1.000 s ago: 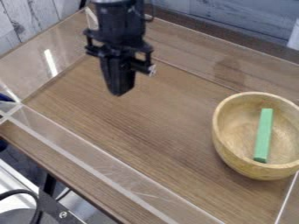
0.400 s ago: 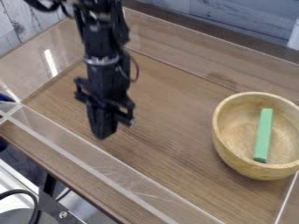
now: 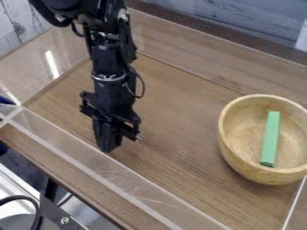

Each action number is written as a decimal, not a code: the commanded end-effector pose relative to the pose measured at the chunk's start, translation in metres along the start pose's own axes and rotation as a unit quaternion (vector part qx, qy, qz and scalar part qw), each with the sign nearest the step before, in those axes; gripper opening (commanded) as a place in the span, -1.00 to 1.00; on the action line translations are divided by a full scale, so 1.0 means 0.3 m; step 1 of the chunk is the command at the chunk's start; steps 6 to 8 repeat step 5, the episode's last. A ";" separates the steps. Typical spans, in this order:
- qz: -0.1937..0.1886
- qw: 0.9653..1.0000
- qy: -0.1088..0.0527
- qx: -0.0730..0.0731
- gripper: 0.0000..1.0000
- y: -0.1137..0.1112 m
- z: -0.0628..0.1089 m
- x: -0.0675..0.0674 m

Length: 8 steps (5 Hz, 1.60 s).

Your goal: Remove the green block from inside the brown bowl and put it on the table

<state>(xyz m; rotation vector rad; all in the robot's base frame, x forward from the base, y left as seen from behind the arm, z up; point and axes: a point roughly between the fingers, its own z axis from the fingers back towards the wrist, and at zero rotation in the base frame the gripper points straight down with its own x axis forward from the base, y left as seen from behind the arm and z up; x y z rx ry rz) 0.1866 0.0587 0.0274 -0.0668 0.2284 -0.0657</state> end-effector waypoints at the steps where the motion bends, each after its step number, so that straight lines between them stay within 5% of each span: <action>1: -0.002 1.000 -0.012 0.005 -1.00 0.001 0.021 0.015; 8: 0.003 1.000 -0.009 -0.003 -1.00 -0.005 0.027 0.016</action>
